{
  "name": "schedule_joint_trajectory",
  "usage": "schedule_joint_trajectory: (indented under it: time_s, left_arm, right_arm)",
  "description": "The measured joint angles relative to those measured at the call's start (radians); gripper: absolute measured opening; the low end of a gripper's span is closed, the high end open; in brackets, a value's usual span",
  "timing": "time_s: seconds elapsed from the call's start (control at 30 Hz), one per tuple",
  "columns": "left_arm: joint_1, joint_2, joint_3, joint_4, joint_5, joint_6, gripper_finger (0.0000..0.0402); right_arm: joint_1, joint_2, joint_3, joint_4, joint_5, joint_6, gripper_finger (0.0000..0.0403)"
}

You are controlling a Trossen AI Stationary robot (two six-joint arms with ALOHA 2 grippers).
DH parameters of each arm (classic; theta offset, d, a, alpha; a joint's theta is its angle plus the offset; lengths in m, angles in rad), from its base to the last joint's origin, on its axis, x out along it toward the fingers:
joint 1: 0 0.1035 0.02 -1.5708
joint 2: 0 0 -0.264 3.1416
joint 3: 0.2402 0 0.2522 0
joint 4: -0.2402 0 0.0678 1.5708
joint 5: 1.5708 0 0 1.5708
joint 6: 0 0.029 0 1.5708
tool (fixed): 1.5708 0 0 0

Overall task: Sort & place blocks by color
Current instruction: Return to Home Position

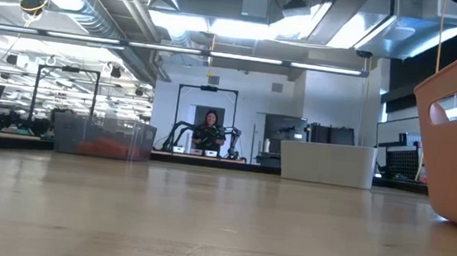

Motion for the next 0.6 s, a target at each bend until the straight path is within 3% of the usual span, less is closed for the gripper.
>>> schedule_joint_trajectory:
  time_s: [0.23, 0.37, 0.6]
  left_arm:
    - [0.012, -0.040, 0.000, -0.002, -0.019, 0.037, 0.0319]
    - [0.031, -0.053, 0.000, -0.009, -0.016, 0.031, 0.0319]
    - [0.059, -0.059, 0.000, -0.063, 0.021, 0.008, 0.0300]
  right_arm:
    - [-0.073, -0.199, -0.029, 0.057, 0.121, -0.200, 0.0014]
    - [-0.099, -0.295, -0.133, 0.272, 0.092, -0.321, 0.0008]
    - [-0.195, -0.357, -0.382, 0.758, -0.109, -0.487, 0.0002]
